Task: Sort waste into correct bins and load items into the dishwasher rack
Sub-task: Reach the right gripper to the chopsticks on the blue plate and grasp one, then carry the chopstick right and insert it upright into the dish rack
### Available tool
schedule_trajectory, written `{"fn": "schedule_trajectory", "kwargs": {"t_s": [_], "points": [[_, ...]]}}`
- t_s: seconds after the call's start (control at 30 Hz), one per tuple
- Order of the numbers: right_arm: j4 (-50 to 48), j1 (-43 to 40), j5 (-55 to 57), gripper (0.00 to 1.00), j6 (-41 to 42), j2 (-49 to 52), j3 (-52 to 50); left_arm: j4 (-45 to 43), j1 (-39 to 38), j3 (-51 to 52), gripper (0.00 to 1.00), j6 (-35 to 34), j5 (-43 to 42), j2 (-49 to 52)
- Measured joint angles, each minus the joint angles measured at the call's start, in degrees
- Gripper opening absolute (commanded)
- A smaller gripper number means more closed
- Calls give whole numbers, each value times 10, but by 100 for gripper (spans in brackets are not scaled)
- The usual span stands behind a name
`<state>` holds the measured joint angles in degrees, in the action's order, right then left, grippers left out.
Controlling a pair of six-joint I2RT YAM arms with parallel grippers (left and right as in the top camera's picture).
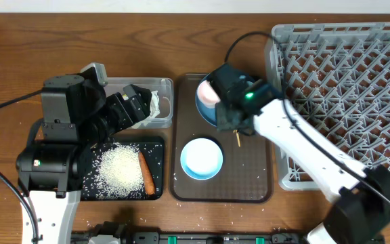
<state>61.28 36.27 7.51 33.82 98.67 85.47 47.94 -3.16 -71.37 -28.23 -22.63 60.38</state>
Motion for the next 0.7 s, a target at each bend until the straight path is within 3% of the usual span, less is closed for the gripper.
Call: {"fn": "schedule_trajectory", "kwargs": {"t_s": [0.27, 0.7], "points": [[55, -85, 24, 1, -48, -76, 55, 0, 0, 0, 94, 0, 0, 0], [93, -284, 24, 1, -229, -122, 57, 0, 0, 0, 94, 0, 0, 0]]}}
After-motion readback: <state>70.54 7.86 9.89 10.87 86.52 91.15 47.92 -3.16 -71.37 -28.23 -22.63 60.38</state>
